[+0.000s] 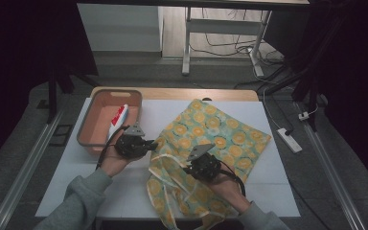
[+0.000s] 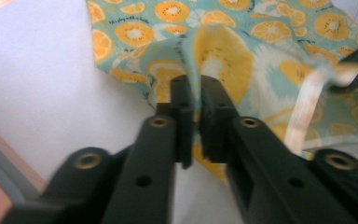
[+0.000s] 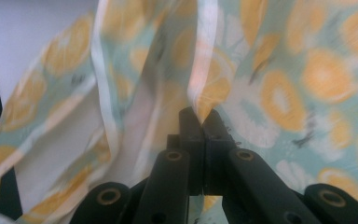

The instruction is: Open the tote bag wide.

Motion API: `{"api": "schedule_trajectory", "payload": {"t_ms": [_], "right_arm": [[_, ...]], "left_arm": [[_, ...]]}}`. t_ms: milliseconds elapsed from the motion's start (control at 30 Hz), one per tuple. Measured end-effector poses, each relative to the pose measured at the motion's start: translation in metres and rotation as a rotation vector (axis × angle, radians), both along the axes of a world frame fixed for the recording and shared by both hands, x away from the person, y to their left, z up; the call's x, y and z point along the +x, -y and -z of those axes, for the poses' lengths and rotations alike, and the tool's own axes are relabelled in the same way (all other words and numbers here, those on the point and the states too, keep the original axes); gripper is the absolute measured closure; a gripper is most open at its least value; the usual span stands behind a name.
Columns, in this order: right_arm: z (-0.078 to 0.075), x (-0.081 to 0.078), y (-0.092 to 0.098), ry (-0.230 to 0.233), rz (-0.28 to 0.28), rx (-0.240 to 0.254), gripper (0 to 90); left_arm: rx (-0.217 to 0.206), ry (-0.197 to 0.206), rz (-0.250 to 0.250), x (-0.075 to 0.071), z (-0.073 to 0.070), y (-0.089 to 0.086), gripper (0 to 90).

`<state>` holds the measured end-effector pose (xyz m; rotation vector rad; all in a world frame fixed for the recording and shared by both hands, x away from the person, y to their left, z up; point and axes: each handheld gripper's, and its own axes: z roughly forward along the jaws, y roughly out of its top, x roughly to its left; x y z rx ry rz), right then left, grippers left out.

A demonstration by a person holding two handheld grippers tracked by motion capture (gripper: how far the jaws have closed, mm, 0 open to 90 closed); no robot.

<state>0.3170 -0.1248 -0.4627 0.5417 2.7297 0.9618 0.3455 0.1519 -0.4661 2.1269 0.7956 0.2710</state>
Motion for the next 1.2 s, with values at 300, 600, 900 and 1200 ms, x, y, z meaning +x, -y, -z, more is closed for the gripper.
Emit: {"api": "schedule_trajectory", "payload": {"t_ms": [300, 600, 900, 1200], "right_arm": [[-0.04, 0.04, 0.035, 0.041, 0.129, 0.235, 89.1], [-0.012, 0.085, 0.071, -0.036, 0.289, 0.242, 89.0], [0.033, 0.11, 0.101, -0.114, 0.409, 0.134, 89.0], [0.022, 0.098, 0.1, -0.098, 0.389, 0.154, 48.7]], "left_arm": [[-0.065, 0.067, 0.006, -0.027, -0.018, -0.014, 44.1], [-0.028, 0.044, 0.086, -0.041, -0.014, 0.005, 44.8], [0.086, -0.01, 0.156, -0.036, 0.012, 0.035, 44.9], [0.096, 0.01, 0.179, -0.039, 0.012, 0.038, 45.5]]}}
